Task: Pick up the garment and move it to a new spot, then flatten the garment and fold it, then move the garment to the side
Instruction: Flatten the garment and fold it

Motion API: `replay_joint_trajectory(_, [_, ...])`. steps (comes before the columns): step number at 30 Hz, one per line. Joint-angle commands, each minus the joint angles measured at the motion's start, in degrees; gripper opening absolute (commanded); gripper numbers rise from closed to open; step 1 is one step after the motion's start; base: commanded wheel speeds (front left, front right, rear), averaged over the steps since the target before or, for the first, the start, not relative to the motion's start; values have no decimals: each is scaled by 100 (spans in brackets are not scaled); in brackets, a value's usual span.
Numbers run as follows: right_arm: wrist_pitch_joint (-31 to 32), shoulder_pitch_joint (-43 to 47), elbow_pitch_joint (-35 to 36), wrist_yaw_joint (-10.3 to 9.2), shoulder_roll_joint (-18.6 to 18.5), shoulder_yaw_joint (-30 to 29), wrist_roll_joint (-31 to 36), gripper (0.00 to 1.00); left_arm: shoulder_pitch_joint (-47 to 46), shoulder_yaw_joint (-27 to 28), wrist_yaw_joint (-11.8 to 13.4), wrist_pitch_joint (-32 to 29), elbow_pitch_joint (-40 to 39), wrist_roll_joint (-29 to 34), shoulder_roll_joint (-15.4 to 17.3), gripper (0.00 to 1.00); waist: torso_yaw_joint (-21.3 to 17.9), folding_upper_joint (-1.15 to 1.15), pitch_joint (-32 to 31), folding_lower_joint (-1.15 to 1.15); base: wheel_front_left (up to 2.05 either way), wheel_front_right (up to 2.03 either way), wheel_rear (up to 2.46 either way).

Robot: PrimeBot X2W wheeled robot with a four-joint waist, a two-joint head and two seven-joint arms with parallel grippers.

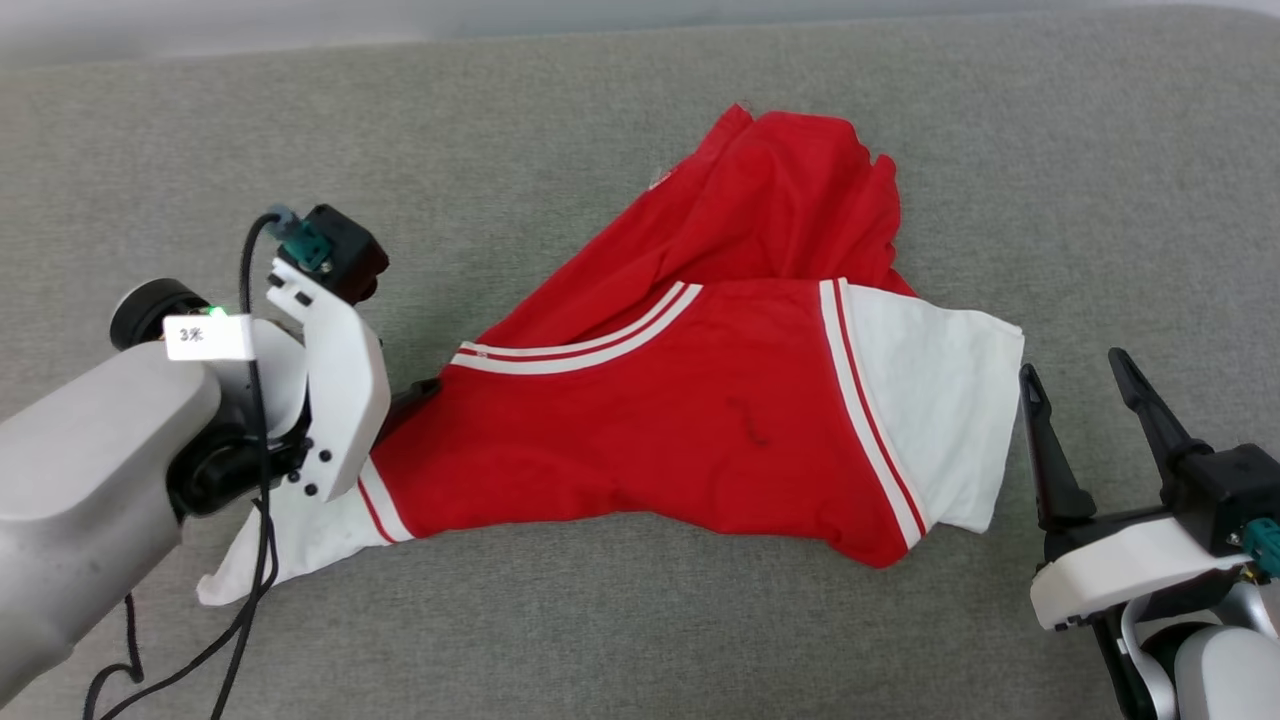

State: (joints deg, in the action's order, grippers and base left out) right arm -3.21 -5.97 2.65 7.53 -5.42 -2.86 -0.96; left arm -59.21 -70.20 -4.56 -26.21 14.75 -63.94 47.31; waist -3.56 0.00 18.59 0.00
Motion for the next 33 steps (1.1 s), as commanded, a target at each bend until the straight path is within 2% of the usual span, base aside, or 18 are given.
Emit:
replay_joint_trajectory(1, [-34, -81, -10, -7, -28, 11, 14, 100, -54, -26, -45, -39, 53, 6, -58, 100, -100, 0, 104, 0, 0, 0, 0])
replay_joint_trajectory(6, [-108, -190, -78, -8, -30, 13, 15, 100, -76, -132, -170, -272, 446, 84, -361, 100, -249, 0, 267, 0, 0, 0, 0])
replay_joint_trajectory(11, [-180, -246, -166, -8, -15, 28, 9, 100, 245, -306, -256, -539, 860, 291, -524, 100, -359, 0, 349, 0, 0, 0, 0])
replay_joint_trajectory(12, [-187, -249, -177, -8, -15, 18, 11, 100, 304, -332, -270, -563, 876, 315, -551, 46, -372, 0, 352, 0, 0, 0, 0])
replay_joint_trajectory(13, [-184, -260, -189, -7, -15, 11, 16, 100, 342, -345, -269, -504, 881, 329, -568, 0, -383, 0, 353, 0, 0, 0, 0])
replay_joint_trajectory(18, [-226, -255, -243, -8, -13, -25, 43, 100, 156, -346, -273, -157, 760, 602, -401, 0, -380, 0, 266, 0, 0, 0, 0])
replay_joint_trajectory(25, [-235, -90, -296, -8, -40, -88, 48, 100, -292, -134, -277, 835, 618, 904, -167, 0, -218, 0, -82, 0, 0, 0, 0])
replay_joint_trajectory(28, [-211, -14, -302, -8, -48, -116, 40, 100, -291, -60, -169, 1197, 439, 1085, -42, 0, -108, 0, -246, 0, 0, 0, 0])
replay_joint_trajectory(33, [-179, 136, -299, -7, -52, -149, 14, 100, 106, -112, 160, 1577, -117, 1331, 131, 0, 99, 0, -506, 0, 0, 0, 0])
